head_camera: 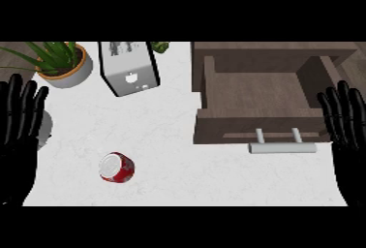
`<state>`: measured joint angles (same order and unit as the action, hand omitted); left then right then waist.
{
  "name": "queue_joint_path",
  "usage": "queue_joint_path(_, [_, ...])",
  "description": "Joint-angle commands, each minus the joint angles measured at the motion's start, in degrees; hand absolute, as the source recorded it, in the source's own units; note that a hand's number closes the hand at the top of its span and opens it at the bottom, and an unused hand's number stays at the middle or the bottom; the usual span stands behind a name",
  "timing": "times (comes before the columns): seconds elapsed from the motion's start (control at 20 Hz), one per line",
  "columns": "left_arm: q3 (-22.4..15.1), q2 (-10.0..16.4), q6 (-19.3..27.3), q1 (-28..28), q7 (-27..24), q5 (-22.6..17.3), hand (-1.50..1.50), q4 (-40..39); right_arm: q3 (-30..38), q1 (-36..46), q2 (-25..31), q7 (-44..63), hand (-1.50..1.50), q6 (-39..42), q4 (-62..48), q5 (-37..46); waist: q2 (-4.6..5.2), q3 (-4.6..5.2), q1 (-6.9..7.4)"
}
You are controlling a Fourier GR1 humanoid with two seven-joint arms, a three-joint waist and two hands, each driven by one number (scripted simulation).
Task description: Pick up the can, place it into the drawer and close the drawer
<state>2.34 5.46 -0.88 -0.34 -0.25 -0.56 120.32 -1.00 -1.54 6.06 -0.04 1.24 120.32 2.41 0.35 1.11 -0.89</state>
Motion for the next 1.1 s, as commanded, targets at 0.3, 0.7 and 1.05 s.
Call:
queue_joint_path(0.3, [-12.94, 0.60, -7.26, 10.09, 6.96, 0.26, -1.50, -1.48, 1.22, -3.90, -2.07, 8.82, -1.50, -3.07, -1.67, 0.08, -0.04, -1.19, 0.62])
queue_joint_path(0.7, [-16.99, 1.87, -7.77, 17.30, 15.98, 0.15, -1.50, 11.28, 1.15, -8.51, -2.42, 10.98, -1.50, -2.36, 1.80, -0.03, -0.45, -1.11, 0.94])
queue_joint_path(1.05, [-16.50, -0.05, -6.20, 18.16, 16.92, -0.03, -1.50, 11.29, 6.25, -10.73, -1.26, 6.63, -1.50, 1.11, -0.15, -3.68, -0.40, -1.11, 0.83])
